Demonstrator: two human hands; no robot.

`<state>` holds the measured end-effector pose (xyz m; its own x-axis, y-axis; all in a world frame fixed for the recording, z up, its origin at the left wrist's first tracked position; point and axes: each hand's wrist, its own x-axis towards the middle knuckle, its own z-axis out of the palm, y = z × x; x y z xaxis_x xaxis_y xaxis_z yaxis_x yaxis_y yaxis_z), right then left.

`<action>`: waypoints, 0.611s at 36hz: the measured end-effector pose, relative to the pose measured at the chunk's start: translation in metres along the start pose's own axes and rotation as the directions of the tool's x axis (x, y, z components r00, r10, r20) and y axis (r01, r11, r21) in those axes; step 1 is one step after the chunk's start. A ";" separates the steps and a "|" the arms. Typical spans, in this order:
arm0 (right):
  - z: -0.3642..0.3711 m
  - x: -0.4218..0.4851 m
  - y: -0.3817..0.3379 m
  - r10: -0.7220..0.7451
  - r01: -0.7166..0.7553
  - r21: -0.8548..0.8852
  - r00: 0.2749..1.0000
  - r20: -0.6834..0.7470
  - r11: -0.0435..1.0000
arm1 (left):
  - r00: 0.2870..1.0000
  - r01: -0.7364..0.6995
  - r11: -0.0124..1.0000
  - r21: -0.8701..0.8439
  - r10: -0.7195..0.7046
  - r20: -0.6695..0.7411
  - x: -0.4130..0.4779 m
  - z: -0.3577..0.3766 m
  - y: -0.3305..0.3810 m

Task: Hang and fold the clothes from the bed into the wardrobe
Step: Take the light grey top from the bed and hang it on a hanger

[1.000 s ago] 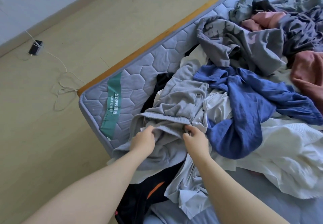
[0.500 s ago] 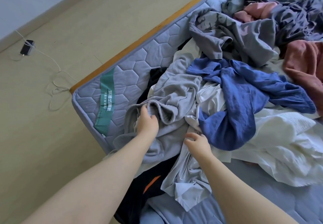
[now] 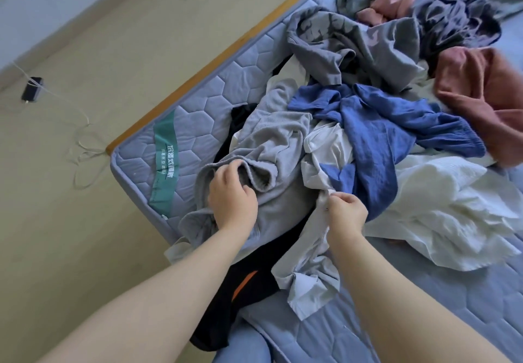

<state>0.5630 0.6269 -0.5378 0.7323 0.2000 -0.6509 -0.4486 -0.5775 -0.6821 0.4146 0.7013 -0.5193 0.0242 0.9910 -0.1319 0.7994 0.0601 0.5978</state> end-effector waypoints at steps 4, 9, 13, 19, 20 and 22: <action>-0.012 -0.021 -0.037 0.040 -0.065 0.323 0.996 0.082 0.944 | 0.976 -0.062 0.991 -0.122 0.086 0.201 -0.018 -0.012 0.018; -0.033 -0.066 -0.083 -0.089 -0.056 0.469 0.955 0.282 0.881 | 0.896 -0.037 0.959 -0.281 0.156 0.416 -0.039 -0.028 0.045; -0.070 -0.120 -0.119 -0.325 -0.036 0.579 0.798 0.507 0.815 | 0.824 -0.111 0.852 -0.512 0.367 0.432 -0.066 -0.053 0.084; -0.134 -0.191 -0.142 -0.537 0.031 0.621 0.539 0.649 0.783 | 0.883 -0.294 0.809 -0.509 0.434 0.180 -0.106 -0.099 0.137; -0.144 -0.198 -0.142 -0.557 0.040 0.634 0.521 0.646 0.772 | 0.900 -0.278 0.824 -0.494 0.403 0.166 -0.112 -0.106 0.144; -0.162 -0.206 -0.142 -0.580 0.060 0.664 0.550 0.602 0.746 | 0.924 -0.257 0.867 -0.426 0.350 0.155 -0.125 -0.120 0.153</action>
<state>0.5588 0.5394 -0.2525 0.3544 0.9208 -0.1628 -0.6304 0.1067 -0.7689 0.4618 0.6011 -0.3168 0.3952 0.9179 -0.0349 0.4313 -0.1518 0.8894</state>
